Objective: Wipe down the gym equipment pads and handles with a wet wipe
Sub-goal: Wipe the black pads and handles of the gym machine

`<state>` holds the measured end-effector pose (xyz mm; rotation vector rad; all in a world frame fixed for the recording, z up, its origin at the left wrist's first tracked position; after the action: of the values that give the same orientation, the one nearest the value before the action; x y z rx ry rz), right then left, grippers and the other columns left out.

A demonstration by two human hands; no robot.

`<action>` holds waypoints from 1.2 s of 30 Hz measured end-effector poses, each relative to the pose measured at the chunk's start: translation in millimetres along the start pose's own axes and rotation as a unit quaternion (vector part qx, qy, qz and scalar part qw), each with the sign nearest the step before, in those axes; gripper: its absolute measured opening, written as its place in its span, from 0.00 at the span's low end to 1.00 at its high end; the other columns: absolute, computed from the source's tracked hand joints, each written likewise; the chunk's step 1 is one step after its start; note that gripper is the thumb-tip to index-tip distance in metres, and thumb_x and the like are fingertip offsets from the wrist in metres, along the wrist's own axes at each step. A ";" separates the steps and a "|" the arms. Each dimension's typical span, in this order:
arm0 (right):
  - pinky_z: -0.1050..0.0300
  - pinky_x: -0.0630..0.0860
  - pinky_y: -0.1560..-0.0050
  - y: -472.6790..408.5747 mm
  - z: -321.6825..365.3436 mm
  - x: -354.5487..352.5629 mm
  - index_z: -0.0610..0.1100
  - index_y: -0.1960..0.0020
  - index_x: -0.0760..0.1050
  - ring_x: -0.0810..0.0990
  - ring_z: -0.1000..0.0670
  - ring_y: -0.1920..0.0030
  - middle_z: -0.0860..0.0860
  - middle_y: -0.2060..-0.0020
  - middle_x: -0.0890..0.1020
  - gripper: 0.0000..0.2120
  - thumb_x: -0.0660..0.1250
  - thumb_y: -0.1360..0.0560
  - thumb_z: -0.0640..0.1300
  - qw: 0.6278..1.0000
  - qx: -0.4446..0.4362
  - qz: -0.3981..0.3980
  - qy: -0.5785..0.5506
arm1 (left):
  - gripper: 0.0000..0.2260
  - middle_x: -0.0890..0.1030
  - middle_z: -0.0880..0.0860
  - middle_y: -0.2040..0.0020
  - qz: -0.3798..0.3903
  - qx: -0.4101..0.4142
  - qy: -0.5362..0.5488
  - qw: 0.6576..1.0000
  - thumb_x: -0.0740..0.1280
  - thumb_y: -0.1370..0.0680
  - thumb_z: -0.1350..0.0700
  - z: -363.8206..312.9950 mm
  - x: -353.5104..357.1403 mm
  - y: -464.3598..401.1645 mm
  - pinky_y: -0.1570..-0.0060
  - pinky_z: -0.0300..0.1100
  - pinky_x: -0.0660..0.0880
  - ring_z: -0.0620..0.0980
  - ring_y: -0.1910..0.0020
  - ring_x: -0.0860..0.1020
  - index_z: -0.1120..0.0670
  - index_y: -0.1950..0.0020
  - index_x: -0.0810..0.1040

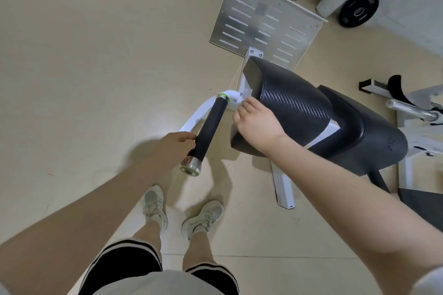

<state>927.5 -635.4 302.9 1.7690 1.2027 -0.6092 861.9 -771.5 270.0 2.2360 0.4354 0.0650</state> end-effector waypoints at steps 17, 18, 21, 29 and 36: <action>0.57 0.70 0.55 52.0 -24.2 -14.3 0.45 0.42 0.76 0.78 0.44 0.50 0.46 0.51 0.82 0.13 0.55 0.20 0.41 0.601 0.499 -0.155 -0.605 | 0.13 0.80 0.55 0.52 0.038 -0.048 0.130 0.990 0.57 0.21 0.63 8.7 2.4 3.3 0.63 0.31 0.75 0.47 0.63 0.78 0.57 0.41 0.77; 0.59 0.66 0.56 40.0 -25.1 -21.9 0.45 0.40 0.75 0.78 0.45 0.49 0.47 0.49 0.82 0.14 0.54 0.21 0.40 0.632 0.475 -0.158 -0.592 | 0.11 0.80 0.55 0.51 0.039 -0.050 0.124 0.990 0.57 0.21 0.62 7.1 2.7 3.6 0.59 0.33 0.74 0.48 0.61 0.77 0.55 0.45 0.78; 0.60 0.61 0.55 -2.4 -11.2 -19.0 0.46 0.37 0.71 0.74 0.45 0.43 0.48 0.40 0.77 0.17 0.54 0.23 0.37 0.756 0.377 -0.091 -0.528 | 0.10 0.79 0.55 0.50 0.038 -0.066 0.133 0.988 0.58 0.21 0.61 6.2 4.5 1.6 0.56 0.35 0.72 0.49 0.61 0.77 0.56 0.46 0.79; 0.64 0.65 0.62 2.4 25.0 -11.6 0.37 0.53 0.76 0.74 0.44 0.64 0.47 0.61 0.78 0.13 0.54 0.24 0.41 0.712 0.274 -0.161 -0.626 | 0.23 0.80 0.56 0.43 0.059 -0.080 0.160 0.982 0.53 0.30 0.67 13.9 7.1 -1.5 0.42 0.48 0.72 0.54 0.49 0.78 0.60 0.38 0.76; 0.76 0.69 0.50 50.3 68.2 -37.4 0.39 0.47 0.79 0.79 0.53 0.50 0.47 0.52 0.84 0.17 0.53 0.23 0.42 0.671 0.200 -0.144 -0.699 | 0.21 0.79 0.54 0.56 0.040 -0.092 0.193 0.976 0.51 0.28 0.70 13.0 4.1 1.8 0.62 0.36 0.73 0.48 0.64 0.77 0.59 0.44 0.78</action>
<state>963.3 -719.4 318.6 0.8016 0.1711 -2.0316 868.8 -780.8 262.5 2.0558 0.5220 0.5665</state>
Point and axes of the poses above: each hand's wrist, its own y-axis away from the middle knuckle, its own x-axis out of the palm, z = x × y, the point moved 9 cm from there along -y, towards the middle knuckle
